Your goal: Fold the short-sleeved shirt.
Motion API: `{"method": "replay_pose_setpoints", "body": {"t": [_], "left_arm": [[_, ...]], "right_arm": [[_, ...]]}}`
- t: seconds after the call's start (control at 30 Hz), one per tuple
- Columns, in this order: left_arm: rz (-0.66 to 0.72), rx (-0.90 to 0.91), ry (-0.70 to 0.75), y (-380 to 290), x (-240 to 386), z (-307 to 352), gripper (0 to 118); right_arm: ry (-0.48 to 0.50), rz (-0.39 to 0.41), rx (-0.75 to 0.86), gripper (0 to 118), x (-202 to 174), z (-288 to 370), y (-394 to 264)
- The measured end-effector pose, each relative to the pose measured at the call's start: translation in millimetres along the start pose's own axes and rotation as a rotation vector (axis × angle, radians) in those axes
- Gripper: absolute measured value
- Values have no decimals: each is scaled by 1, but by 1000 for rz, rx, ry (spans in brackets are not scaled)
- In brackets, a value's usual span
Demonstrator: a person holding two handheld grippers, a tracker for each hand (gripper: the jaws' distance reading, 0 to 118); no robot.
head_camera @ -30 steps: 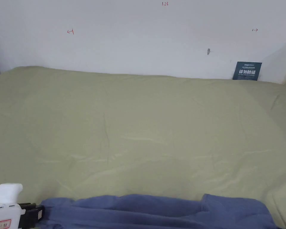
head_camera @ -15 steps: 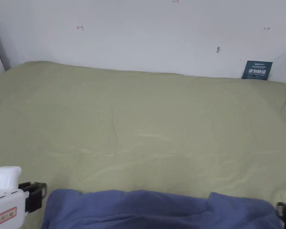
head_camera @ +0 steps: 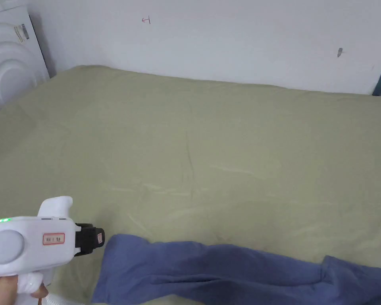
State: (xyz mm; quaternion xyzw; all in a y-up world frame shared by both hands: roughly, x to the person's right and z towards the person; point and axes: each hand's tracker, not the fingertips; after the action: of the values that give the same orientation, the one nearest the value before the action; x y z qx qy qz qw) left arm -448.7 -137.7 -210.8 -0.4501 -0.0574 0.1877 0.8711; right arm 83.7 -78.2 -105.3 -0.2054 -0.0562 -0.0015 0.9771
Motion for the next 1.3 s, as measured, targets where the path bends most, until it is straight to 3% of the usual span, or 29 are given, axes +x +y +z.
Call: {"method": "replay_pose_setpoints", "body": {"t": [0.07, 0.1, 0.13, 0.2, 0.23, 0.53, 0.63, 0.67, 0.7, 0.73, 1.03, 1.23, 1.3], "left_arm": [[45, -83, -82, 12, -19, -12, 2], [59, -113, -127, 15, -20, -14, 9], [62, -143, -177, 20, -25, -19, 37], [102, -240, -258, 27, -37, -39, 107], [112, -266, -280, 26, -36, -43, 115], [190, -317, -437, 17, -27, -95, 114], [227, -314, -487, 17, -29, -93, 106], [221, -321, -476, 16, -27, -94, 94], [203, -319, -448, 16, -24, -92, 68], [175, -315, -395, 16, -24, -90, 16], [220, -275, -340, 20, -28, -67, 16], [315, -153, -185, 43, -53, -18, 16], [272, -163, -177, 47, -38, -5, 16]], "right_arm": [[-1, 11, 0, 0, -4, 3, 1], [-3, 11, -2, 0, -7, 4, 1], [0, 10, -6, 0, -9, 4, 1], [0, 9, -14, 0, -11, 3, 0], [-3, 10, -18, 0, -13, 2, 0], [-10, -14, -82, 0, -11, -7, -4], [-11, -24, -94, 0, -8, -9, -7], [-7, -33, -100, 0, -7, -10, -8], [-7, -40, -107, 0, -7, -11, -10], [-3, -46, -113, 0, -7, -11, -11], [22, -68, -98, 0, 1, 0, -7], [29, -78, -75, 0, 11, 5, -6], [33, -76, -73, 0, 12, 4, -7]]}}
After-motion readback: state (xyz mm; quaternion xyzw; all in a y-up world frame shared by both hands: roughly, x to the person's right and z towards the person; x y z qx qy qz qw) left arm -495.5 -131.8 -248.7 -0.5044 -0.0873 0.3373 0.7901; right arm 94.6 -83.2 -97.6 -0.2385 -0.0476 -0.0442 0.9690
